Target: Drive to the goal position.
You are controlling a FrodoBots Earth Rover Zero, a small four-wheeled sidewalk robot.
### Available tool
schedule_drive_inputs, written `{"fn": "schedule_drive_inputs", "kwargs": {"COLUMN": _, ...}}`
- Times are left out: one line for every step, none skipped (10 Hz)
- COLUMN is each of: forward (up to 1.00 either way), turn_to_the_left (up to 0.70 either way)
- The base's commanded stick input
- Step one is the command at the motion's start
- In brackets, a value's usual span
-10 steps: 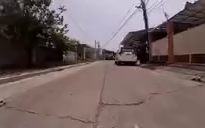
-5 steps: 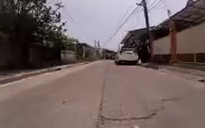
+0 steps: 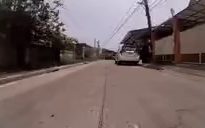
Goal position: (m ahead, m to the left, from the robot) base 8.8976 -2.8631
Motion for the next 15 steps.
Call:
{"fn": "schedule_drive_inputs", "kwargs": {"forward": 0.7, "turn_to_the_left": 0.0}}
{"fn": "schedule_drive_inputs", "kwargs": {"forward": 0.7, "turn_to_the_left": 0.0}}
{"fn": "schedule_drive_inputs", "kwargs": {"forward": 0.7, "turn_to_the_left": 0.0}}
{"fn": "schedule_drive_inputs", "kwargs": {"forward": 0.7, "turn_to_the_left": 0.0}}
{"fn": "schedule_drive_inputs", "kwargs": {"forward": 0.7, "turn_to_the_left": 0.0}}
{"fn": "schedule_drive_inputs", "kwargs": {"forward": 0.7, "turn_to_the_left": 0.0}}
{"fn": "schedule_drive_inputs", "kwargs": {"forward": 0.7, "turn_to_the_left": 0.0}}
{"fn": "schedule_drive_inputs", "kwargs": {"forward": 0.7, "turn_to_the_left": 0.0}}
{"fn": "schedule_drive_inputs", "kwargs": {"forward": 0.7, "turn_to_the_left": 0.0}}
{"fn": "schedule_drive_inputs", "kwargs": {"forward": 0.7, "turn_to_the_left": 0.0}}
{"fn": "schedule_drive_inputs", "kwargs": {"forward": 0.7, "turn_to_the_left": 0.0}}
{"fn": "schedule_drive_inputs", "kwargs": {"forward": 0.7, "turn_to_the_left": 0.0}}
{"fn": "schedule_drive_inputs", "kwargs": {"forward": 0.7, "turn_to_the_left": 0.0}}
{"fn": "schedule_drive_inputs", "kwargs": {"forward": 0.7, "turn_to_the_left": 0.0}}
{"fn": "schedule_drive_inputs", "kwargs": {"forward": 0.7, "turn_to_the_left": 0.0}}
